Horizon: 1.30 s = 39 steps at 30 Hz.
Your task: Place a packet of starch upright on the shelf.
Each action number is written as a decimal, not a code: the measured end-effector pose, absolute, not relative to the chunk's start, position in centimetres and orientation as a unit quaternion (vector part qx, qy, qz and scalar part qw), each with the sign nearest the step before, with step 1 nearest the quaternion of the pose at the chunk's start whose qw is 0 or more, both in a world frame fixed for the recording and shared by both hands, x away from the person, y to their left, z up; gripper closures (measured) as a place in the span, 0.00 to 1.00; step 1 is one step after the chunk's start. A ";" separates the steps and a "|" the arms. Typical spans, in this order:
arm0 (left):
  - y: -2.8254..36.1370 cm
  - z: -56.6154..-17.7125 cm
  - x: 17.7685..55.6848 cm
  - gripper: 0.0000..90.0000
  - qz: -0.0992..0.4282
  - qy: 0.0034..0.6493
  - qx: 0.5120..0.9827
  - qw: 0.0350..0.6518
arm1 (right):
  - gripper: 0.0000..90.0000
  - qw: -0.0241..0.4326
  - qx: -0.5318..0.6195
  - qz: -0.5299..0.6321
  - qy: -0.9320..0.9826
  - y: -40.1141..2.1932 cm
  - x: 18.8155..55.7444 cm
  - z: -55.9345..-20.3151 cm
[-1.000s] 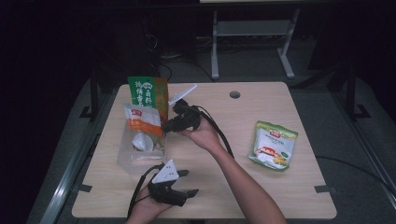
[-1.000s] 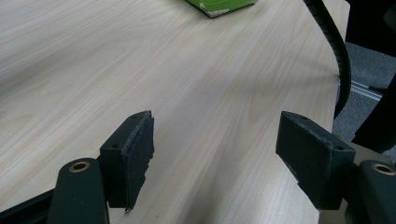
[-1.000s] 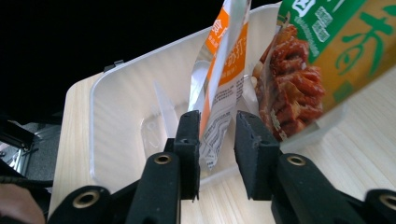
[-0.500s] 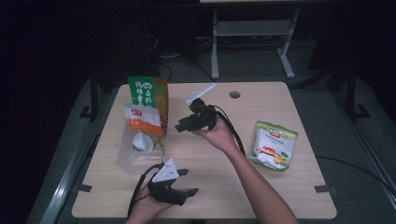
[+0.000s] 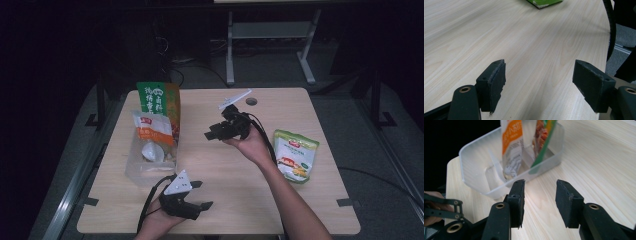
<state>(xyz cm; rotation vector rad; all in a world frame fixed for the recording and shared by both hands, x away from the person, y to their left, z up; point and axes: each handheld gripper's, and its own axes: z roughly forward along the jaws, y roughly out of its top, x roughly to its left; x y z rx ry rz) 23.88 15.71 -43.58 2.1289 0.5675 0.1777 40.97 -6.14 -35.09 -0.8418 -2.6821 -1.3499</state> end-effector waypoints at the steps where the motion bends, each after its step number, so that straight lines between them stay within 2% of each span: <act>1: 15.7 -43.6 23.9 0.29 0.072 0.230 0.860 0.449 | 0.64 0.011 -0.273 -0.432 -0.859 -6.5 40.9 -35.1; 39: 14.1 -43.3 24.4 0.29 0.059 0.226 0.860 0.453 | 0.49 -0.031 -0.375 -0.403 -0.835 -18.8 37.9 -36.0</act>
